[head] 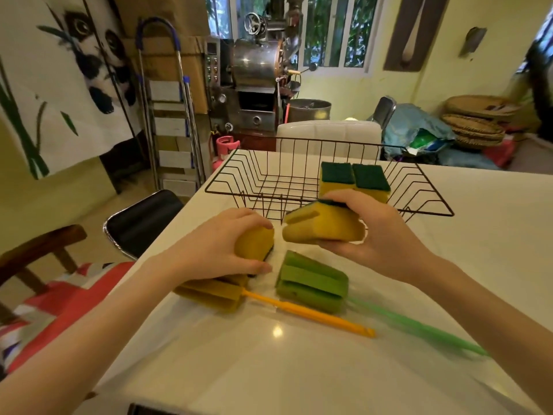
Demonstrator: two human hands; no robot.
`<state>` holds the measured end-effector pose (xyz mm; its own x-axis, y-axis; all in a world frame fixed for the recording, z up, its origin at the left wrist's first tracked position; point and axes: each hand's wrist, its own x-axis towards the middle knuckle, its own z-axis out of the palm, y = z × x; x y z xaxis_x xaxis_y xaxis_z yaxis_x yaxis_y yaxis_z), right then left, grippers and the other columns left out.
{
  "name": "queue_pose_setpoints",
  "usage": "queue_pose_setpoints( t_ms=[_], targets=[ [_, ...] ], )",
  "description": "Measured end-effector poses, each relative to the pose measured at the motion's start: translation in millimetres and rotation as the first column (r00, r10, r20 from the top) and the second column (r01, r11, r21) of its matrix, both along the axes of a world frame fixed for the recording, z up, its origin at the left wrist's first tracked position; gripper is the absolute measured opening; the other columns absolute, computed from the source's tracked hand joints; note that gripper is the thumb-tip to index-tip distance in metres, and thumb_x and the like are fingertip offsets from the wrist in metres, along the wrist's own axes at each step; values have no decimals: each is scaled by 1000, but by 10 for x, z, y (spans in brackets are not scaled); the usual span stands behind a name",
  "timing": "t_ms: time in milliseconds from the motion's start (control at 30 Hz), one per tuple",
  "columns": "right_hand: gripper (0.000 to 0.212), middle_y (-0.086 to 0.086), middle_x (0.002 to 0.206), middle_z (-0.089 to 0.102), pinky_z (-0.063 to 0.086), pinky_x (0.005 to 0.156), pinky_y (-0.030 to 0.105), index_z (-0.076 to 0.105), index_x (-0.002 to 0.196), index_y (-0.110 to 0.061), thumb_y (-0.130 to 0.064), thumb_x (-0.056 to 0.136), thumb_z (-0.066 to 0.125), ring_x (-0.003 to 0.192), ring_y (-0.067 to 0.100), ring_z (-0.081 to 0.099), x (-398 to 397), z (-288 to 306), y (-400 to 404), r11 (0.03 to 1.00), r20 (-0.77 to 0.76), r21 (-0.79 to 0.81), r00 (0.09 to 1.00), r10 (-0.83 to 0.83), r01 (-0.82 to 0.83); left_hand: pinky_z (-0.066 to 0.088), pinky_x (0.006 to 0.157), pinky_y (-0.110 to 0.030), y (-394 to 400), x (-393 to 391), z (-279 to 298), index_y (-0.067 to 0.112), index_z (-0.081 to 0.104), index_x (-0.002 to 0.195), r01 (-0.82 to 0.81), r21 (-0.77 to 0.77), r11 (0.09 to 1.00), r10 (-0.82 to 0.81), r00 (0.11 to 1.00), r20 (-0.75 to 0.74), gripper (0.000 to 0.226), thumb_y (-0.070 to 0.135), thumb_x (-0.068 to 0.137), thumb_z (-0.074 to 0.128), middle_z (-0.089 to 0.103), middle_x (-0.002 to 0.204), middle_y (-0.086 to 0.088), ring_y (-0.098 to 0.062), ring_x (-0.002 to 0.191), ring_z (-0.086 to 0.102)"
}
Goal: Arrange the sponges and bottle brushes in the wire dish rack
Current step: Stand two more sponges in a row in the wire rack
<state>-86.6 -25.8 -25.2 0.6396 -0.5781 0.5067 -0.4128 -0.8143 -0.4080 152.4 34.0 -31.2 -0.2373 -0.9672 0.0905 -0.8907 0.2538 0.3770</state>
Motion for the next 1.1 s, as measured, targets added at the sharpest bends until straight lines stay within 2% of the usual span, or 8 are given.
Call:
queue_pose_setpoints(
  t_ms=[133, 267, 367, 600, 733, 900, 1000, 1100],
  targets=[
    [54, -6, 112, 57, 43, 82, 20, 43, 115, -31, -28, 67, 69, 102, 7, 50, -214, -212, 19, 996, 15, -71, 999, -52, 53, 26, 102, -26, -42, 20, -31, 40, 34, 130, -1, 93, 996, -3, 999, 38, 66, 45, 73, 66, 31, 142, 14, -8, 126, 29],
    [54, 10, 114, 63, 51, 84, 37, 45, 111, -25, -12, 66, 73, 104, 26, 58, -321, -373, -6, 988, -4, -124, 996, -93, 92, 29, 105, -32, -67, 11, 18, 41, 33, 130, -9, 172, 985, -4, 997, 80, 64, 38, 75, 66, 27, 146, 12, -13, 131, 28],
    [52, 7, 117, 64, 46, 88, 31, 46, 108, -25, -9, 65, 73, 107, 24, 58, -336, -431, -8, 984, -102, -160, 990, -93, 76, 33, 105, -36, -110, 7, 30, 39, 36, 127, -30, 163, 986, 10, 993, 118, 62, 30, 74, 68, 34, 143, 7, -16, 127, 33],
    [58, -4, 126, 53, 41, 93, 24, 41, 106, -39, -15, 60, 66, 114, 11, 46, -368, -392, 2, 985, -133, 159, 990, -39, 60, 39, 99, -38, -215, -19, 64, 39, 39, 119, -42, 153, 987, 7, 974, 225, 64, 23, 68, 73, 43, 135, 6, -19, 120, 39],
    [43, -7, 123, 51, 36, 91, 16, 42, 101, -42, -25, 63, 54, 113, 9, 46, -386, -407, 33, 971, -112, 230, 993, -35, 60, 35, 103, -38, -242, -19, 92, 38, 38, 122, -30, 146, 989, -11, 961, 275, 69, 23, 66, 75, 41, 138, 5, -19, 124, 36],
    [32, -4, 114, 58, 36, 90, 18, 47, 86, -42, -15, 69, 46, 110, 10, 49, -389, -448, 27, 967, -29, 234, 995, -93, 97, 33, 103, -36, -316, -76, 135, 32, 30, 135, -64, 157, 986, -5, 914, 407, 82, 28, 66, 75, 33, 140, 1, -22, 128, 32],
    [26, -3, 115, 58, 38, 91, 23, 49, 90, -34, -16, 72, 45, 109, 10, 49, -378, -464, 59, 972, -61, 204, 993, -104, 114, 39, 96, -34, -297, -83, 262, 34, 33, 133, -78, 172, 982, 17, 943, 333, 77, 26, 68, 73, 36, 128, 6, -18, 119, 36],
    [26, -2, 116, 58, 41, 92, 26, 49, 91, -32, -17, 72, 45, 109, 11, 50, -369, -450, 76, 973, -55, 199, 993, -109, 118, 45, 86, -26, -198, -28, 448, 40, 40, 122, -20, 171, 985, 18, 1000, 14, 65, 16, 69, 70, 43, 115, 13, -7, 109, 43]
  ],
)
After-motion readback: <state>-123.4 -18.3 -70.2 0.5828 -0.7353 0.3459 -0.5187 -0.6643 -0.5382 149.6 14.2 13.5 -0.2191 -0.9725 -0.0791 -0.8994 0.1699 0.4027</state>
